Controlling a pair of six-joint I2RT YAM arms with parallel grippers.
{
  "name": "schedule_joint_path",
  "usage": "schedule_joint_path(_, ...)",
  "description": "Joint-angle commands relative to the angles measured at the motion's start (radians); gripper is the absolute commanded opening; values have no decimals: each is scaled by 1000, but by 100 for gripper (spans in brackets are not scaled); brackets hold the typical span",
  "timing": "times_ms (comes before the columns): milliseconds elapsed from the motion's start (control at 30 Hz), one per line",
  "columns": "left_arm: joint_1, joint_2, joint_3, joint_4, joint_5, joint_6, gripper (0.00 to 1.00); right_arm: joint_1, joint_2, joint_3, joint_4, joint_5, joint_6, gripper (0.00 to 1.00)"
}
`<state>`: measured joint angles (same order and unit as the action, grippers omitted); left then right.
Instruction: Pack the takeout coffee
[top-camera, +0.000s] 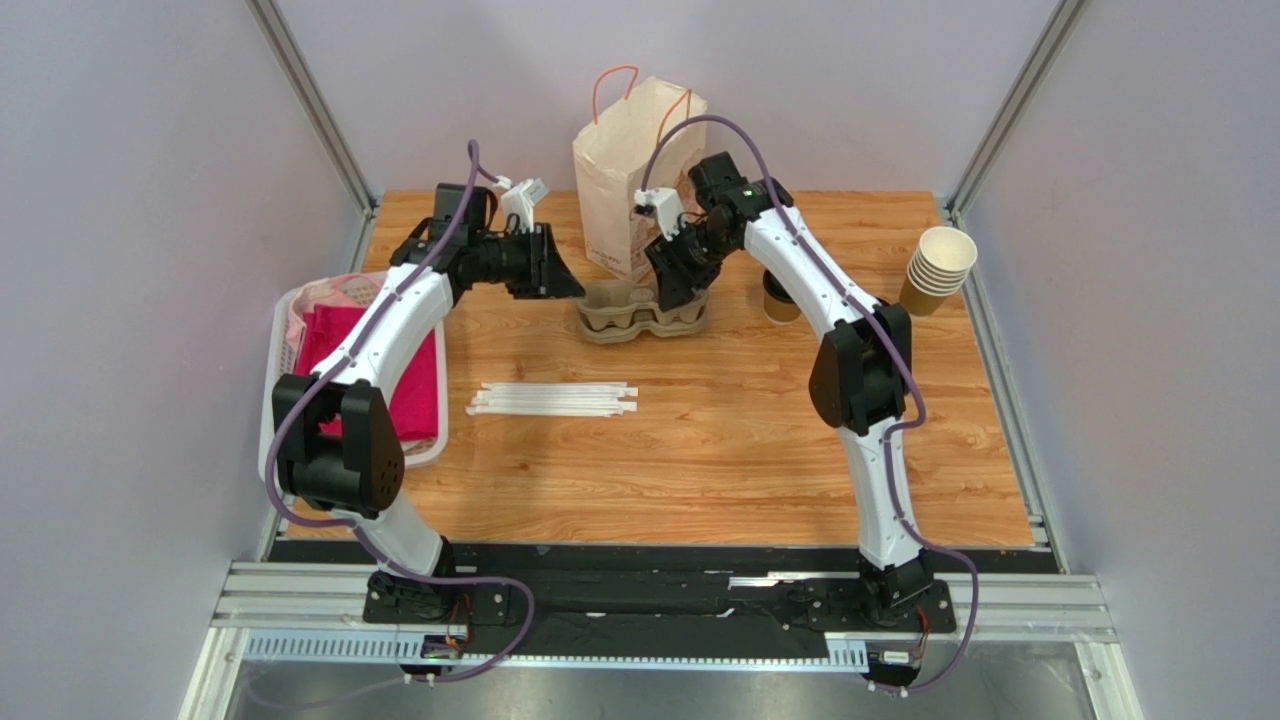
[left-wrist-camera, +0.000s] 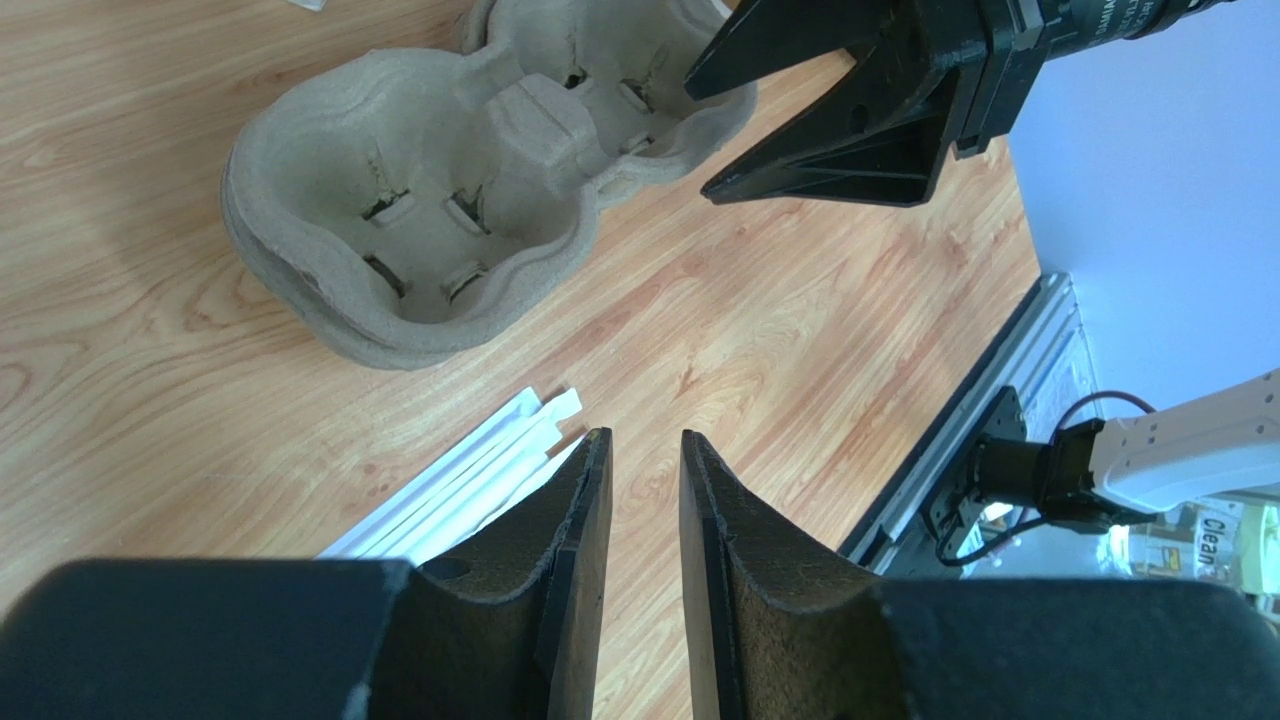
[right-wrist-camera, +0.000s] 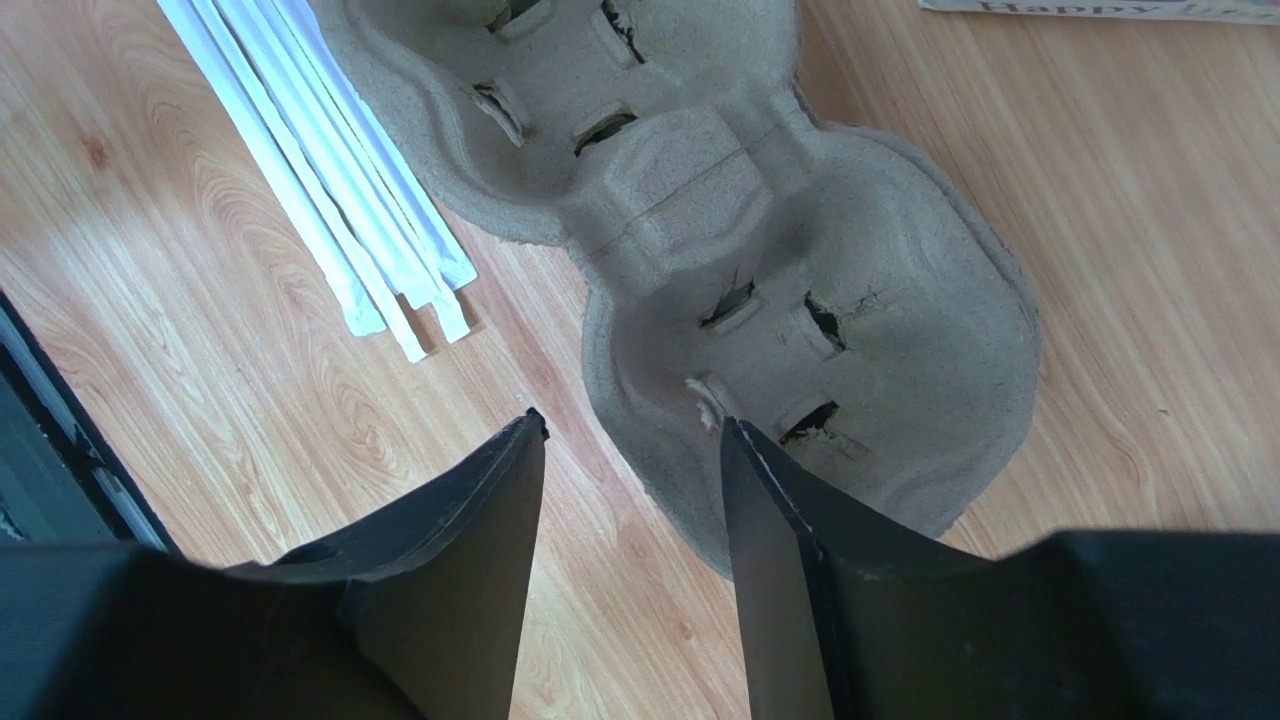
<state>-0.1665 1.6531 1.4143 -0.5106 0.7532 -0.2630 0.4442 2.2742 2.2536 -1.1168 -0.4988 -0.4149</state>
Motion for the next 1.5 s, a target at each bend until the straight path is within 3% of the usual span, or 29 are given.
schedule_joint_path(0,7,-32,0,32,11,2,31,7,-13,58,32,-11,13,51)
schedule_joint_path(400,44,-26,-18,64,37,-62,31,17,25,57,6,-4,-21,36)
schedule_joint_path(700,51,-36,-28,64,35,-58,31,30,38,58,-3,6,-33,40)
schedule_joint_path(933,55,-38,-26,64,32,-55,31,30,45,69,0,17,-33,13)
schedule_joint_path(1100,58,-44,-28,64,35,-55,31,30,39,87,-2,12,-27,0)
schedule_joint_path(1467,61,-79,-43,75,37,-47,31,30,-94,32,126,15,51,0)
